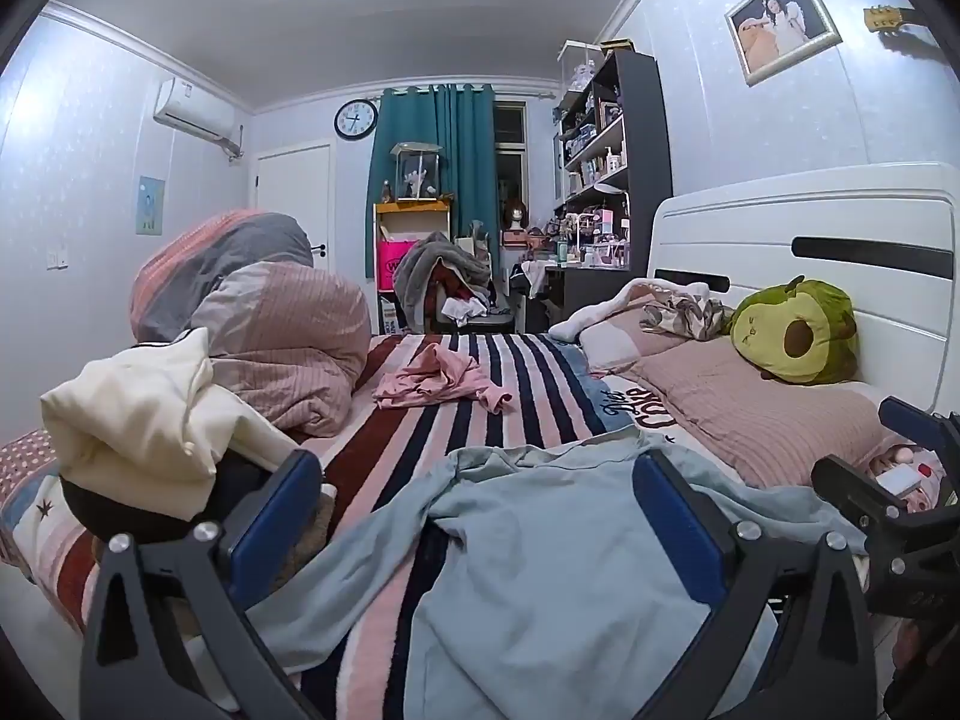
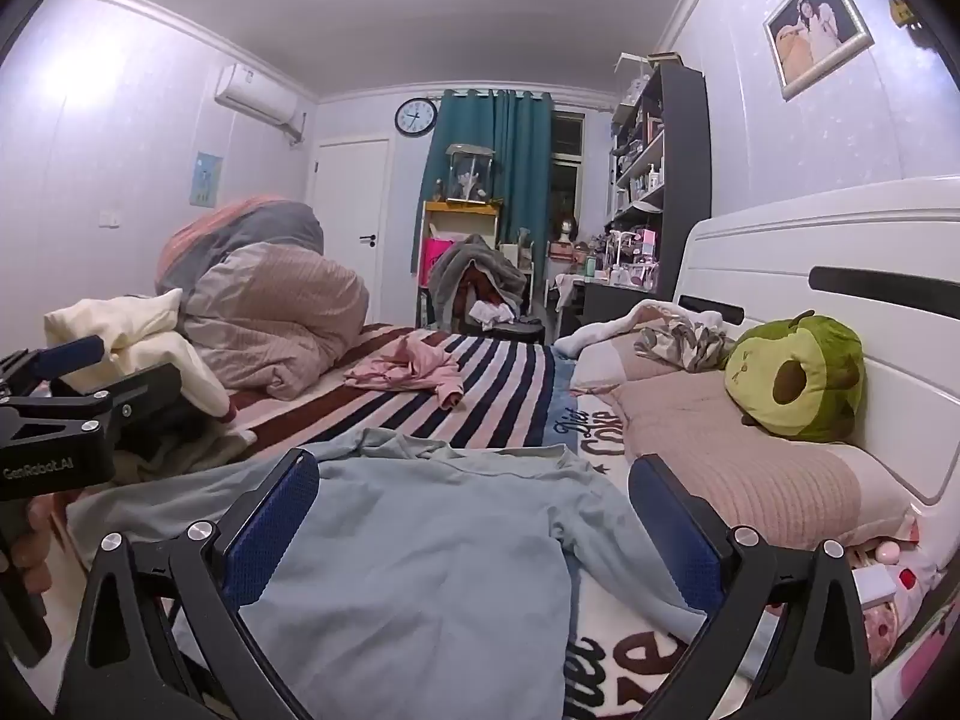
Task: Fold small clothes
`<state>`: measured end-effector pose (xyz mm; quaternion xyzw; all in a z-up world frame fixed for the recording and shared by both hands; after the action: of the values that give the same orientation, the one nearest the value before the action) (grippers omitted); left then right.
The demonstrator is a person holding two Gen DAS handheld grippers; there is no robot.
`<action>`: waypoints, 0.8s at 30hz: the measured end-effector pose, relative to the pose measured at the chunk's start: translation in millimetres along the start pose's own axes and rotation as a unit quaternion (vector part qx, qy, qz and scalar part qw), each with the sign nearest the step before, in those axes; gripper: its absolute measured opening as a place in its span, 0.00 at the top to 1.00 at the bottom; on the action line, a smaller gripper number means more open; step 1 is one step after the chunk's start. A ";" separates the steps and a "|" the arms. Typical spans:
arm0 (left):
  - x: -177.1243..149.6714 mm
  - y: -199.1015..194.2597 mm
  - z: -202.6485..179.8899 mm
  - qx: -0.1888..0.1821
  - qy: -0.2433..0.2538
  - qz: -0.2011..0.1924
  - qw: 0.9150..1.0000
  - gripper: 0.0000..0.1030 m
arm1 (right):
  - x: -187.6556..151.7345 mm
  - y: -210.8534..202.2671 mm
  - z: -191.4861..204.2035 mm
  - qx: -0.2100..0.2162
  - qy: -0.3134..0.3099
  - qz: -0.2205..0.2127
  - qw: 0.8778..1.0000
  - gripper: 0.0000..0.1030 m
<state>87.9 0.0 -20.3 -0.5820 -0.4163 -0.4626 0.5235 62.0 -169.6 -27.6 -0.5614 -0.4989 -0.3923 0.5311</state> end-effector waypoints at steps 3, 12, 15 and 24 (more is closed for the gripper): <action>1.1 -0.5 0.4 0.002 0.004 -0.005 1.000 0.01 | -0.5 -1.6 -0.4 -0.001 -0.002 -0.001 1.000 0.01; 0.9 -1.0 0.6 0.010 0.008 -0.005 1.000 0.01 | -4.5 -4.7 -2.6 -0.001 -0.002 0.000 1.000 0.01; 1.8 -1.6 2.3 0.009 0.004 -0.004 1.000 0.01 | -5.4 -4.8 -2.9 -0.001 -0.001 0.001 1.000 0.01; -0.3 1.1 7.1 0.013 0.001 -0.001 1.000 0.01 | -5.3 -3.1 -1.2 -0.003 -0.002 0.005 1.000 0.01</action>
<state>89.6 6.9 -21.1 -0.5740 -0.4222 -0.4588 0.5308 58.1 -171.8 -31.9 -0.5665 -0.4958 -0.3901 0.5302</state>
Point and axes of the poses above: each gripper's, at about its wrist camera, not at the fingertips, and y roughly the way its jaws point, z to its left, x to its top, the point moved 9 cm from there along y, roughly the way its jaws point, and after that the axes turned 6 degrees about -x, right-handed, at the moved point
